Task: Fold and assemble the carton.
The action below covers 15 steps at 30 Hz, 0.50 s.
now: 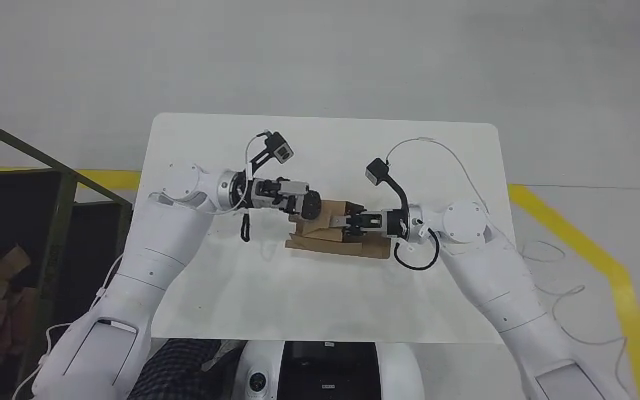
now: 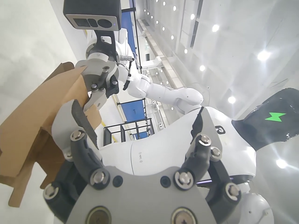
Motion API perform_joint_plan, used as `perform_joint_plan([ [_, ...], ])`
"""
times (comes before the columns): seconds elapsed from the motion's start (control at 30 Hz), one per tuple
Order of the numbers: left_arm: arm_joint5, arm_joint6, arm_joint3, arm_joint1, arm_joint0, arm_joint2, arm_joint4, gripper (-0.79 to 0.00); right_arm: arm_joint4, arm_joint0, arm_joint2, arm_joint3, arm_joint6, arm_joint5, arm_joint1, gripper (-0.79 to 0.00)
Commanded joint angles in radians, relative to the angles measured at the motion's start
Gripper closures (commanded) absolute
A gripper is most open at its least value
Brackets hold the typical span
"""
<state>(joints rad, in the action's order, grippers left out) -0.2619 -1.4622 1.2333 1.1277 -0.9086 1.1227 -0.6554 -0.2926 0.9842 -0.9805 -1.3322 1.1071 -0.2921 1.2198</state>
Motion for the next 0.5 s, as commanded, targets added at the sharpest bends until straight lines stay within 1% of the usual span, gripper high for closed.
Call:
perform_joint_plan([
  [0.0, 0.000, 0.006, 0.010, 0.000, -0.003, -0.003, 0.006, -0.785, -0.001, 0.001, 0.001, -0.004, -0.002, 0.003, 0.000, 0.000],
  [0.13, -0.020, 0.025, 0.024, -0.003, -0.012, 0.017, -0.010, -0.785, -0.011, 0.002, -0.003, -0.004, -0.004, 0.003, -0.001, 0.000],
  [0.3, -0.063, 0.058, 0.037, -0.016, -0.049, 0.091, -0.046, -0.785, -0.048, 0.006, -0.026, 0.005, 0.006, -0.007, -0.006, 0.000],
  [0.47, -0.053, 0.063, 0.061, -0.032, -0.096, 0.149, -0.043, -0.785, -0.075, 0.009, -0.050, 0.011, 0.020, -0.015, -0.012, 0.000],
])
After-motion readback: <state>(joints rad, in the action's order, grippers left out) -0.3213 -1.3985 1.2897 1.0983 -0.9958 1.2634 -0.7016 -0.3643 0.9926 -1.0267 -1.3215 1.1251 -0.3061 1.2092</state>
